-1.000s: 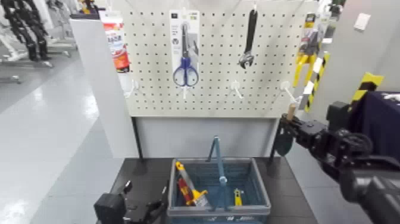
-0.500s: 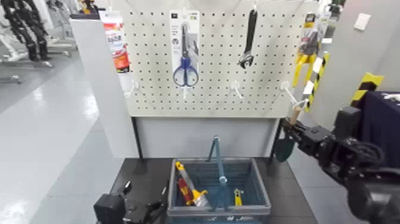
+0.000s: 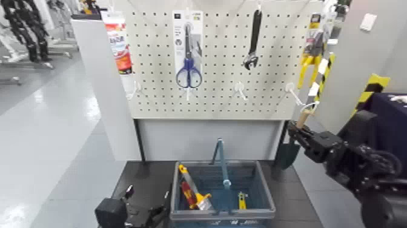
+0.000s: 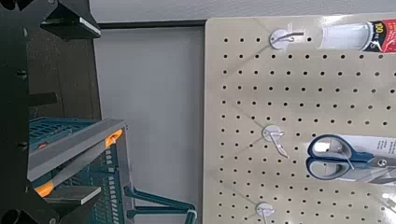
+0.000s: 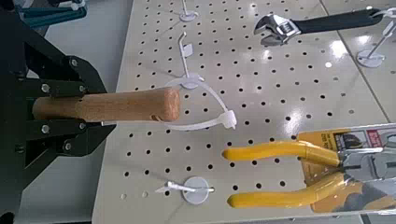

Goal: Put the tool with the wooden handle into the crate.

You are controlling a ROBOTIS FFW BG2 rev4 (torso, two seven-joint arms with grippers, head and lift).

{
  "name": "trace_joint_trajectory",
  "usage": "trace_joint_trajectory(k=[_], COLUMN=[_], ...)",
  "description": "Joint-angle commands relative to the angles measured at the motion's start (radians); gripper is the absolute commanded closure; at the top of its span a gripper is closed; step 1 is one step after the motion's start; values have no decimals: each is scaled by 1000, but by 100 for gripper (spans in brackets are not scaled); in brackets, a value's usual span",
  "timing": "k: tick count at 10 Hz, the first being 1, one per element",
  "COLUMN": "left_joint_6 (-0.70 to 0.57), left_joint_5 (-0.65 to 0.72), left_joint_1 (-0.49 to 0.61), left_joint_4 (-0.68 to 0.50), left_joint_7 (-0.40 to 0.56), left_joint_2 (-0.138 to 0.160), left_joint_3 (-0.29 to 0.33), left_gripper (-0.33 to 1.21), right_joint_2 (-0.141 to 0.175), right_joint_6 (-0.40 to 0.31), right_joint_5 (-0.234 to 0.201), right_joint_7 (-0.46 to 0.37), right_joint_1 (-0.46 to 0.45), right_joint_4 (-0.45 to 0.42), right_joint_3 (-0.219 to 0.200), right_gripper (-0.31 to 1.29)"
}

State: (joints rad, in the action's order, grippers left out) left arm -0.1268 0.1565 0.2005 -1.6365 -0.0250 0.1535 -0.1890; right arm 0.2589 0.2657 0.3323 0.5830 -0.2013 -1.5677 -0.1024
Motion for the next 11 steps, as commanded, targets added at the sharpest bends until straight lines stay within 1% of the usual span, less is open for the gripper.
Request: trace_joint_trajectory(k=[1,2,3,4,5,6,8,9,11], left_joint_6=[1,1,1,1,1,1,0,-2,-5], left_joint_5=[0,0,0,0,0,0,0,0,2], left_joint_1=[0,0,0,-1,-1,-3,-4,-4,-7], left_joint_4=[-2,-2,-2,-2,-2,-2,1,1,3], left_joint_7=[0,-1,-1,-1,-3,-4,-6,-6,-7], left_joint_2=[0,-2,0,0,0,0,1,1,5], left_joint_3=[0,0,0,-1,-1,-1,-1,-1,-3], left_gripper=[13,13,13,13,13,13,13,13,13], right_joint_2=[-13,-24,-38,-53,-64,-75,-86,-87,-93], right_joint_6=[24,17,-6,-26,-57,-80,-105,-117,-132], right_joint_5=[53,68,97,105,132,148,169,197,235], right_joint_7=[0,-2,-2,-5,-5,-3,-3,-3,-2], right_joint_1=[17,20,20,17,5,-10,-41,-53,-79], right_joint_4=[-34,-23,6,37,87,140,222,270,350], right_joint_3=[3,6,18,32,53,76,138,176,250], right_gripper=[125,125,125,125,125,125,125,125,125])
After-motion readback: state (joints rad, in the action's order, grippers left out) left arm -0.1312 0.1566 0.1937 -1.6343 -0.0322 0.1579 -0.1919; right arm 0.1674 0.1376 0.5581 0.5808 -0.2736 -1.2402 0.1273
